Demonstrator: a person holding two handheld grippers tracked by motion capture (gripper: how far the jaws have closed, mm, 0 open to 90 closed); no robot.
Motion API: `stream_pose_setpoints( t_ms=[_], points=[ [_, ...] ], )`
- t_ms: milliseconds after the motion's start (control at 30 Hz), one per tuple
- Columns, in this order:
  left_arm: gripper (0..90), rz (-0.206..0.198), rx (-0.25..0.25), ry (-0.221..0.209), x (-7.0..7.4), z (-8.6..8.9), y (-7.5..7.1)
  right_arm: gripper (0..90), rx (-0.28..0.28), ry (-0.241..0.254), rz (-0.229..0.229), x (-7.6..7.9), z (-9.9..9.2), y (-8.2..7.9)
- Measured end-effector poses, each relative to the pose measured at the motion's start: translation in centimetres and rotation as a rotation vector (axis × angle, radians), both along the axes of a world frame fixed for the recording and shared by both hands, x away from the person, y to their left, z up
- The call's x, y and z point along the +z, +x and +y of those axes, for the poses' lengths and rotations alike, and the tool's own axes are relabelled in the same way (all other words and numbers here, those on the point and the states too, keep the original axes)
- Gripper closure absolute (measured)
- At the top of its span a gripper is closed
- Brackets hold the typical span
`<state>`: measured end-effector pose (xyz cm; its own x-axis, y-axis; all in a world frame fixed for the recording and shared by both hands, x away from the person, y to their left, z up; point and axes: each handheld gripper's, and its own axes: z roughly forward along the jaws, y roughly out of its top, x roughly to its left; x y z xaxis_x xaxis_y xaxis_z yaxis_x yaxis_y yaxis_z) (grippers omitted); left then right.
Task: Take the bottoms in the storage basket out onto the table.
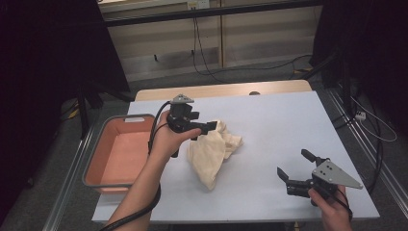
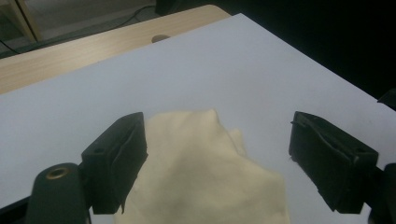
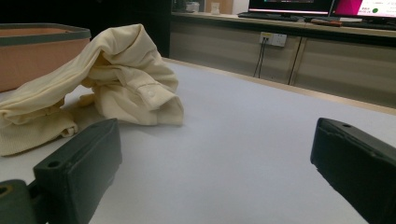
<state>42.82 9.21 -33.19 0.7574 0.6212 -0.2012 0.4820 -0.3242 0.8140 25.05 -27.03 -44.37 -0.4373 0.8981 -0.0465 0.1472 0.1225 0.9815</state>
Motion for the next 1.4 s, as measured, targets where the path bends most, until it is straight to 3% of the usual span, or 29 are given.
stream_pose_setpoints(
  t_ms=[967,1400],
  points=[
    [17.1,-0.051,0.021,-0.07,-2.1,4.3,-2.5,1.9,-0.001,-0.001,0.001,0.0,0.0,-0.1],
    [16.2,-0.065,0.029,-0.088,-3.7,6.1,-3.9,1.9,-0.002,-0.001,0.0,0.0,0.0,-0.1]
  ],
)
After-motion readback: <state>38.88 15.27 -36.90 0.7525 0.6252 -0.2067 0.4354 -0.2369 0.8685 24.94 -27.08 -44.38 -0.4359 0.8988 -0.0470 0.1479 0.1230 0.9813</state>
